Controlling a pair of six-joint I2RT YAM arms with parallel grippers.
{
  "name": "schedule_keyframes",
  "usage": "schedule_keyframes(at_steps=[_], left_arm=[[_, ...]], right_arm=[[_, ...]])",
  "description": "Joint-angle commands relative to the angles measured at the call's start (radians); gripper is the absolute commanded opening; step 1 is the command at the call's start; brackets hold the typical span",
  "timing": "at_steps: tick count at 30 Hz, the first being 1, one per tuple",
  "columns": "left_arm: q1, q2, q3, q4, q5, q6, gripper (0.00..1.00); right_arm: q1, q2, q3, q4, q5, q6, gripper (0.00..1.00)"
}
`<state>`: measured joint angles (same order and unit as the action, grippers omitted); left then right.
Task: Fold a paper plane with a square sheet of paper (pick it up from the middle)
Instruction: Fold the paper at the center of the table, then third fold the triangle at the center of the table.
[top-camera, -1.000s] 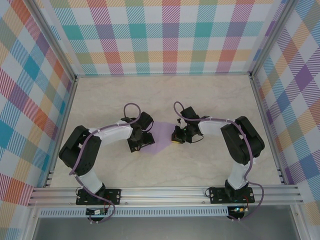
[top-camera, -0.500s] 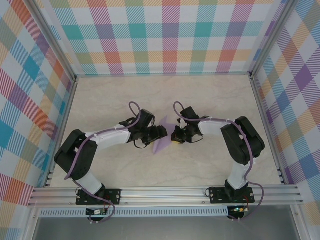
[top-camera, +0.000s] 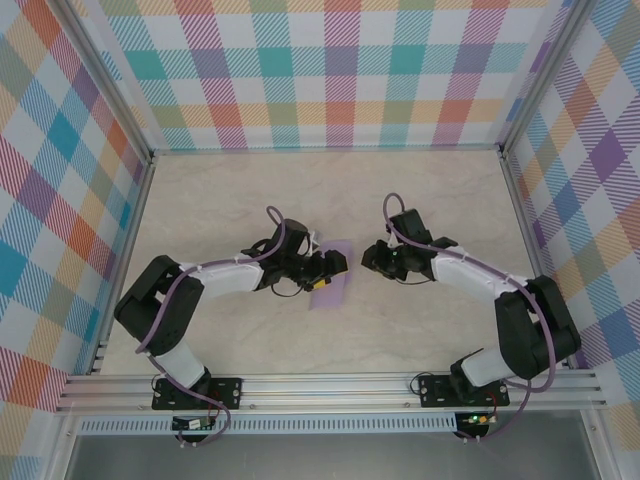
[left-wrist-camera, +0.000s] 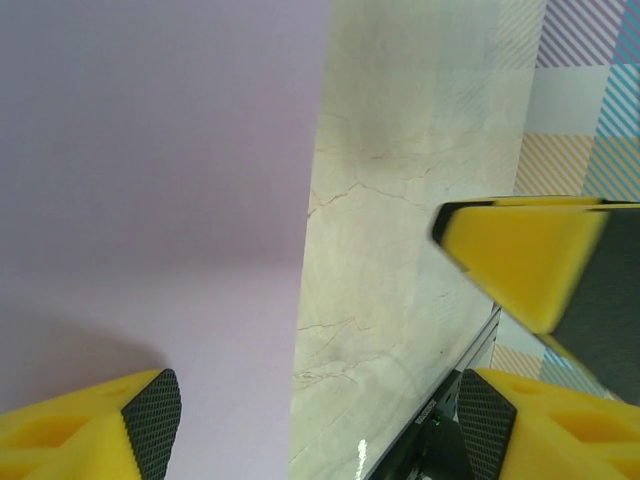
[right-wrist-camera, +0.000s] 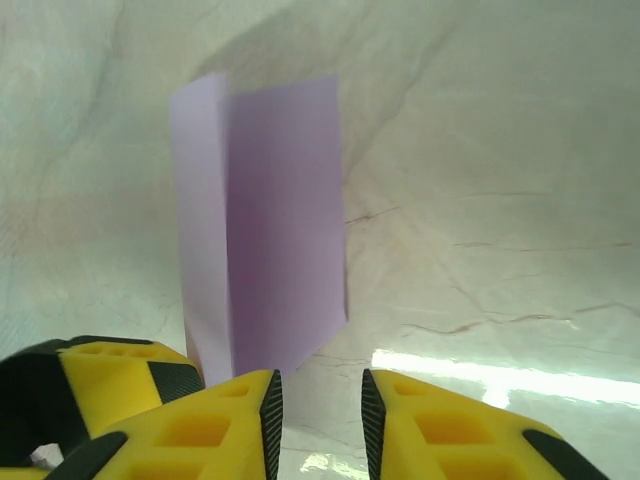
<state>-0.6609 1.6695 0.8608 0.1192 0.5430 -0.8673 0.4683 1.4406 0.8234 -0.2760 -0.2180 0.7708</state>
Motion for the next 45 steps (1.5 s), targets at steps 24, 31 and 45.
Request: schedule_keyframes(at_steps=[24,31,45], left_arm=[[0.098,0.076,-0.033,-0.007,-0.008,0.078,0.24],[0.109,0.141,0.021,-0.103,0.028,0.161,0.19],[0.091,0.120,-0.041,-0.159,-0.082,0.095,0.16]], right_arm=[[0.103,0.059,0.167,-0.039,-0.024,0.005,0.22],[0.104,0.062,0.161,-0.044,0.028,0.082,0.28],[0.165,0.016,0.021,-0.097,0.011,0.206,0.47]])
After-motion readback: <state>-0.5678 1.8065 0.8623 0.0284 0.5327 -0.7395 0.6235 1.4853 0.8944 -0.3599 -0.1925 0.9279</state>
